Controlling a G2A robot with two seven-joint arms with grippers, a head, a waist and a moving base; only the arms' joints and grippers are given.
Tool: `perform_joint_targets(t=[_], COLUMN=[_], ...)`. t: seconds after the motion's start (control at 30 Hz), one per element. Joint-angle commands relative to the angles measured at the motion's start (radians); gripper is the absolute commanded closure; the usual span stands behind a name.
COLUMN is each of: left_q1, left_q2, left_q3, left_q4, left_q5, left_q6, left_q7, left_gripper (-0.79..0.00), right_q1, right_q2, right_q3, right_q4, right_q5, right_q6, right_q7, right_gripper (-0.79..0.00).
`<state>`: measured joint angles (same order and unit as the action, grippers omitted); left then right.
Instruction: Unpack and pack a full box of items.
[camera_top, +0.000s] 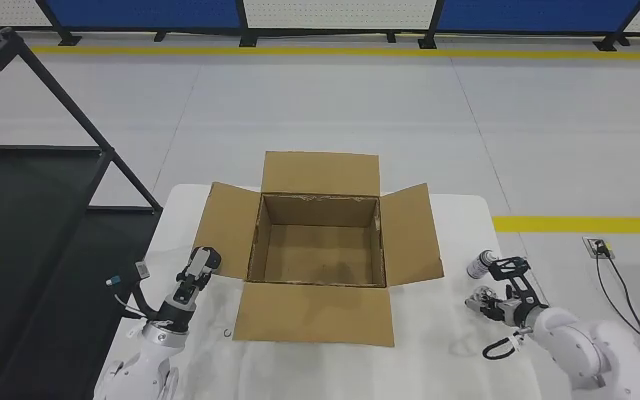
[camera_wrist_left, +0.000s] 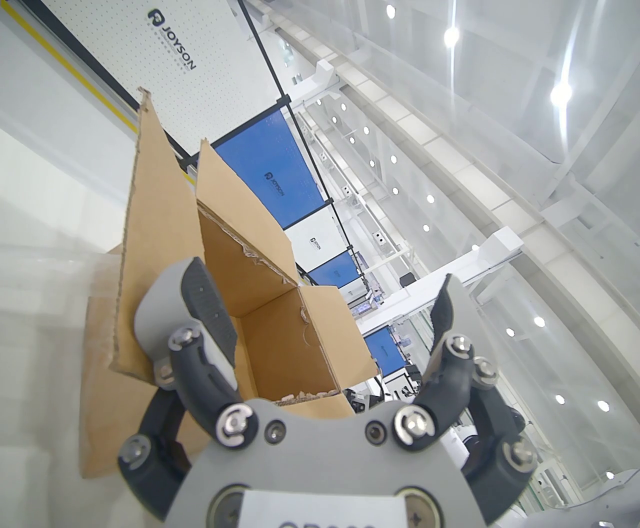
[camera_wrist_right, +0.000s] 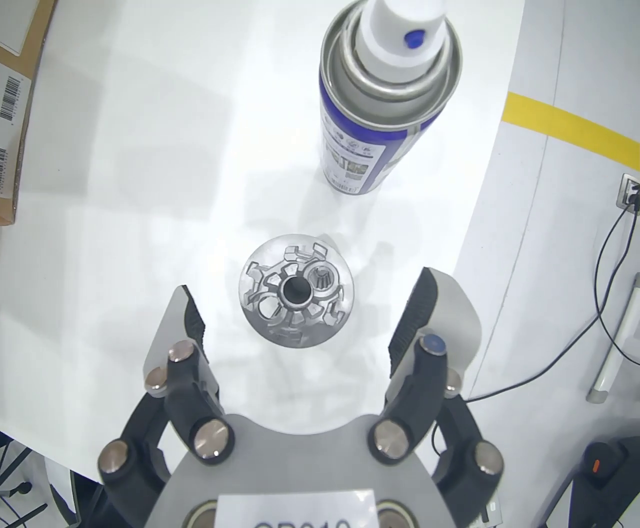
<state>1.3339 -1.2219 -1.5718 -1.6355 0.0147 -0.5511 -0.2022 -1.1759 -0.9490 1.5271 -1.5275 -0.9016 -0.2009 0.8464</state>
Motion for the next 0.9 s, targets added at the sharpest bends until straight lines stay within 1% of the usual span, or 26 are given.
perform_joint_targets(t=[0.0,0.03,0.07,0.13,0.17,0.3,0.43,0.6,0.73,0.87], left_q1=[0.0,0.0,0.0,0.0,0.0,0.0,0.0,0.0,0.0,0.0], left_q2=[0.0,0.0,0.0,0.0,0.0,0.0,0.0,0.0,0.0,0.0], left_q3=[0.0,0.0,0.0,0.0,0.0,0.0,0.0,0.0,0.0,0.0], left_q4=[0.0,0.0,0.0,0.0,0.0,0.0,0.0,0.0,0.0,0.0], left_q5=[0.0,0.0,0.0,0.0,0.0,0.0,0.0,0.0,0.0,0.0], left_q6=[0.0,0.0,0.0,0.0,0.0,0.0,0.0,0.0,0.0,0.0], left_q7=[0.0,0.0,0.0,0.0,0.0,0.0,0.0,0.0,0.0,0.0], left_gripper=[-0.785,-0.785,-0.785,-0.785,-0.785,-0.785,-0.785,-0.785,-0.785,-0.785], right_q1=[0.007,0.009,0.012,0.015,0.016,0.003,-0.041,-0.122,-0.184,-0.206], right_q2=[-0.001,-0.001,-0.001,-0.001,-0.001,0.002,0.006,0.009,0.009,0.007], right_q3=[-0.006,-0.008,-0.01,-0.012,-0.01,0.02,0.081,0.161,0.213,0.23], right_q4=[0.01,0.014,0.016,0.019,0.019,-0.004,-0.074,-0.244,-0.409,-0.515], right_q5=[0.001,0.003,0.003,0.006,0.012,0.055,0.139,0.243,0.285,0.293], right_q6=[-0.003,-0.003,-0.004,-0.004,-0.008,-0.029,-0.057,-0.073,-0.056,-0.009], right_q7=[0.004,0.006,0.008,0.009,0.006,-0.015,-0.056,-0.104,-0.132,-0.161], right_gripper=[-0.191,-0.145,-0.126,-0.022,0.0,0.0,0.0,0.0,0.0,0.0])
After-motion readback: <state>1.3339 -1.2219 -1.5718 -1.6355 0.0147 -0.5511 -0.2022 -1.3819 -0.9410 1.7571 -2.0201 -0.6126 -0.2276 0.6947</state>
